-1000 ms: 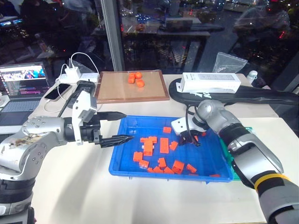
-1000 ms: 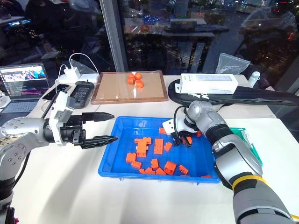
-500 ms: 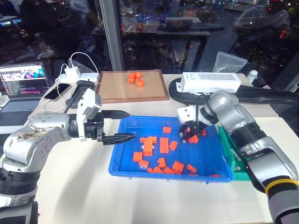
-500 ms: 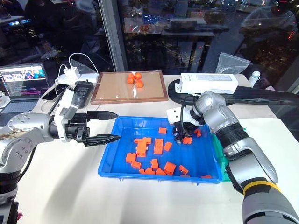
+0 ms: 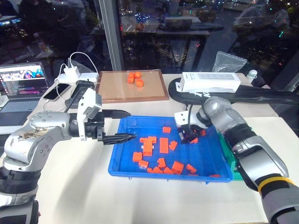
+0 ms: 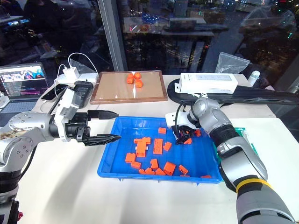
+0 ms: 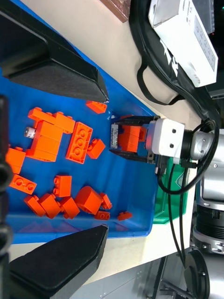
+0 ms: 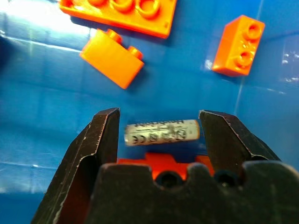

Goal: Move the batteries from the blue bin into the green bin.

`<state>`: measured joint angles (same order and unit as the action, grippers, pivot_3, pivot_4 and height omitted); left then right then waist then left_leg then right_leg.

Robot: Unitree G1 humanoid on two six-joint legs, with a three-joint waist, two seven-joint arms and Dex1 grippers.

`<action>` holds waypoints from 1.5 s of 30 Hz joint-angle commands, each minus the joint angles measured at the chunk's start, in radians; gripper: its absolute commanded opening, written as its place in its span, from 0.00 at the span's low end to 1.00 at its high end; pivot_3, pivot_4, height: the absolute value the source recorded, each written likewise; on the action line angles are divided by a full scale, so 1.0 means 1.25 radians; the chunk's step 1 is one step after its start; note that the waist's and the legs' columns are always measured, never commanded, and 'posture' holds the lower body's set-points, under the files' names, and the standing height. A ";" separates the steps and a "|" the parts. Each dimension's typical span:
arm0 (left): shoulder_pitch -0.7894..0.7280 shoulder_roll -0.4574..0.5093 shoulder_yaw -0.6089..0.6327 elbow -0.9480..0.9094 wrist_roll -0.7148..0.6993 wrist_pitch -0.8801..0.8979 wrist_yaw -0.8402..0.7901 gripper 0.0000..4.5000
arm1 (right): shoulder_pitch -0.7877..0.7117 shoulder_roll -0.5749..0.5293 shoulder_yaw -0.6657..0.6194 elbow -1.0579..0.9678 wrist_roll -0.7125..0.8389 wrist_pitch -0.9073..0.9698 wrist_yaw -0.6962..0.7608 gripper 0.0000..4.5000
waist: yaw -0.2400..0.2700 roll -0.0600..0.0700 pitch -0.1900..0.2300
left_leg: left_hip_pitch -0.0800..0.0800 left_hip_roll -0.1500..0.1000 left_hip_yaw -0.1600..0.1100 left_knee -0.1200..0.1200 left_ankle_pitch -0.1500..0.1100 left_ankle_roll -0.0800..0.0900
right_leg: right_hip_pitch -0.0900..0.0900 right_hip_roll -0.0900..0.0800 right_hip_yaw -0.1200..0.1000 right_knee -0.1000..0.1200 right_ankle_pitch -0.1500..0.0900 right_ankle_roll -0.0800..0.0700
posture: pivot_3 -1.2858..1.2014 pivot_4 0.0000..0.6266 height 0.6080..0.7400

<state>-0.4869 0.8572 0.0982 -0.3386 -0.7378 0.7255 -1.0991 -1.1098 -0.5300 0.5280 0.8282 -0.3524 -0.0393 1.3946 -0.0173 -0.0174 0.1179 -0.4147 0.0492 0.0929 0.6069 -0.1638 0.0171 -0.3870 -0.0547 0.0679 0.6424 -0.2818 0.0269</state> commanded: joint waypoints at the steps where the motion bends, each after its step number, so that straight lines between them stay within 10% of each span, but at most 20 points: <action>1: 0.009 0.009 0.024 -0.029 -0.011 -0.004 0.006 1.00 | -0.035 0.008 0.000 0.050 -0.022 -0.034 -0.023 0.70 | 0.000 0.000 0.000 | 0.000 0.000 0.000 0.000 0.000 0.000 | 0.000 0.000 0.000 0.000 0.000 0.000 | 0.52 0.24 1.00; 8: 0.016 0.013 0.030 -0.031 -0.013 -0.006 0.012 1.00 | -0.043 0.018 -0.005 0.077 -0.017 -0.007 0.025 0.70 | 0.000 0.000 0.000 | 0.000 0.000 0.000 0.000 0.000 0.000 | 0.000 0.000 0.000 0.000 0.000 0.000 | 0.52 0.24 1.00; 13: 0.017 0.015 0.028 -0.030 -0.011 -0.009 0.014 1.00 | -0.049 0.018 -0.017 0.076 -0.014 -0.018 0.014 0.99 | 0.000 0.000 0.000 | 0.000 0.000 0.000 0.000 0.000 0.000 | 0.000 0.000 0.000 0.000 0.000 0.000 | 0.52 0.24 1.00; 22: 0.009 0.014 0.017 -0.024 -0.003 -0.013 0.014 1.00 | -0.037 0.028 -0.002 0.092 -0.040 0.021 -0.008 0.99 | -0.001 0.000 0.000 | 0.000 0.000 0.000 0.000 0.000 0.000 | 0.000 0.000 0.000 0.000 0.000 0.000 | 0.52 0.24 1.00; 35: -0.001 0.015 0.016 -0.017 -0.002 -0.010 0.006 1.00 | -0.011 0.017 -0.005 0.022 -0.027 0.051 0.039 0.08 | -0.001 0.000 0.000 | 0.000 0.000 0.000 0.000 0.000 0.000 | 0.000 0.000 0.000 0.000 0.000 0.000 | 0.52 0.24 1.00; 45: -0.049 0.000 -0.011 0.023 0.001 -0.020 -0.037 1.00 | 0.061 -0.121 -0.096 -0.380 0.128 0.306 0.176 0.06 | 0.004 0.000 0.001 | -0.001 0.000 -0.001 0.000 0.000 0.000 | -0.001 0.000 0.000 0.000 0.000 0.000 | 0.52 0.24 1.00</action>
<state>-0.5221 0.8589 0.0850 -0.3190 -0.7353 0.7245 -1.1257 -1.0313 -0.6207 0.4598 0.4525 -0.2448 0.2678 1.5630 -0.0130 -0.0168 0.1189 -0.4155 0.0492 0.0920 0.6068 -0.1639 0.0171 -0.3872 -0.0547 0.0670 0.6424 -0.2819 0.0270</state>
